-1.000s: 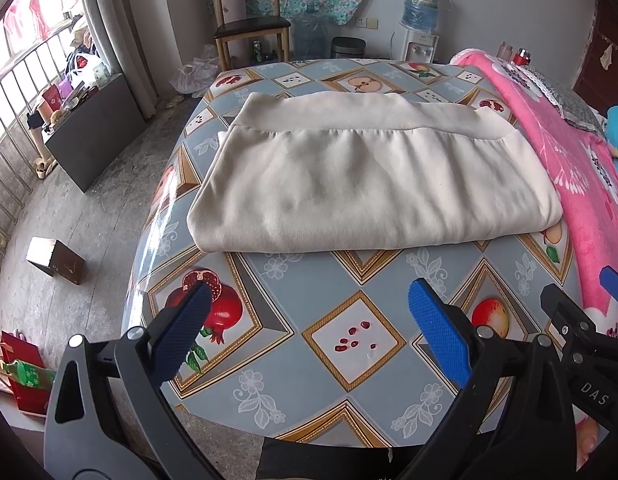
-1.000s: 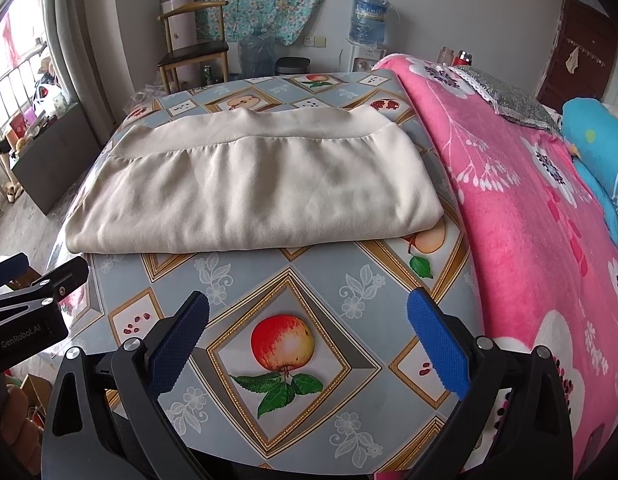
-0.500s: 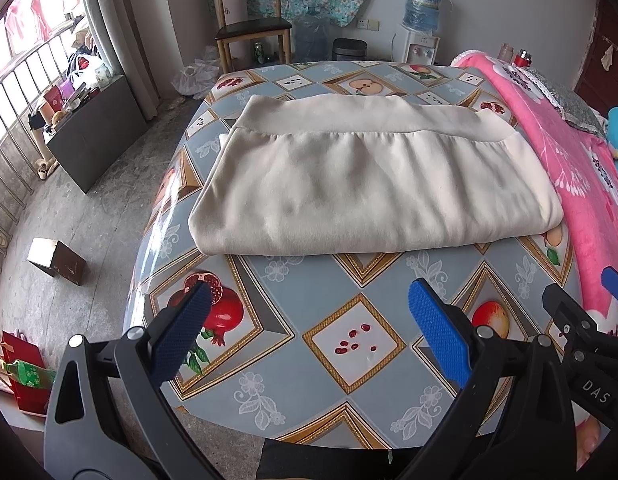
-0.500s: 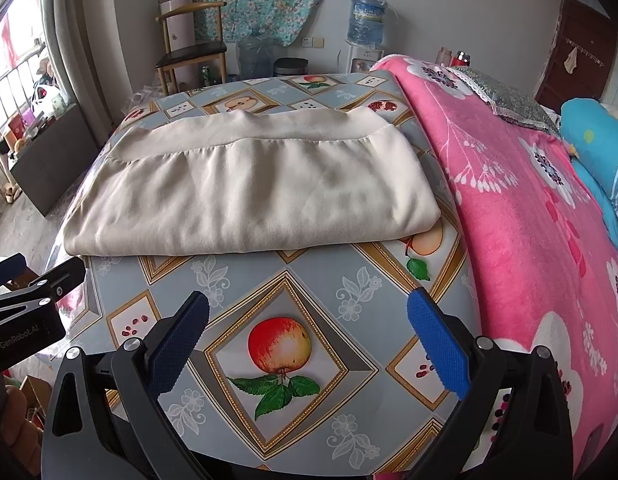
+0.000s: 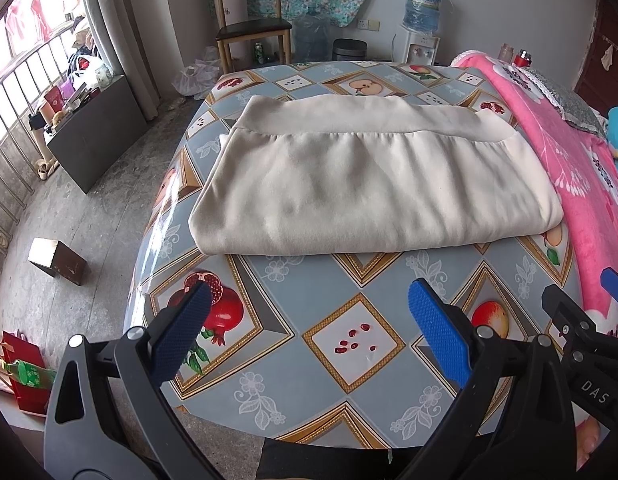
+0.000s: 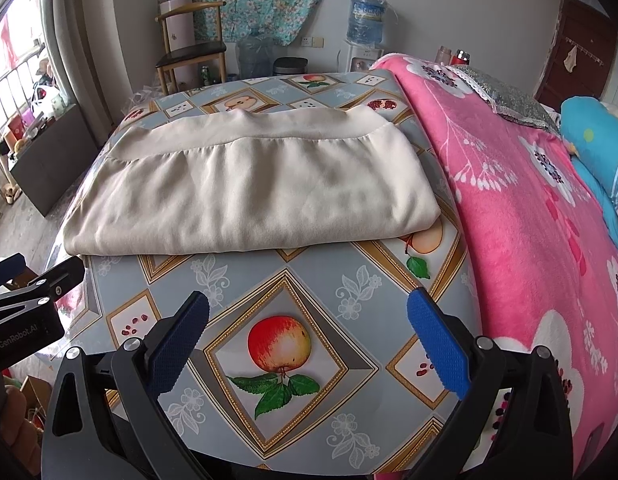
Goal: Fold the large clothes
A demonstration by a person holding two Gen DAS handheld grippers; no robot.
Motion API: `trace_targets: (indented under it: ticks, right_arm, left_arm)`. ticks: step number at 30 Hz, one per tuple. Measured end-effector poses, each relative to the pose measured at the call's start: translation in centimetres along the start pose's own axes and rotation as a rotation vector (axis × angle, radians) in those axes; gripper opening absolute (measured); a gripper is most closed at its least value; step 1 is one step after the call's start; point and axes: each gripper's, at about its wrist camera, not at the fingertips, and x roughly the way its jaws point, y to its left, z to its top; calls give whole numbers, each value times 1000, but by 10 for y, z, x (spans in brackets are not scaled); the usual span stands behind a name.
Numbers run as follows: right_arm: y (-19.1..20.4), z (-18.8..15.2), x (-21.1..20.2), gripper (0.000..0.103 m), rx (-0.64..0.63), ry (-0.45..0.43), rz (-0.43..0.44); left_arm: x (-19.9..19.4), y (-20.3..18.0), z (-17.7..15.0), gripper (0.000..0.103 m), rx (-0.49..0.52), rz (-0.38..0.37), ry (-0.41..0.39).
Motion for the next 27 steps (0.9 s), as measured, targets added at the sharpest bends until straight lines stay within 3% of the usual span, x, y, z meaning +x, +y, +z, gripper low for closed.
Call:
trace_targets:
  ticks: [27]
  right_arm:
    - [0,-1,1,97,1,2,1]
  left_arm:
    - [0,1,0,95,-2,-1,-1]
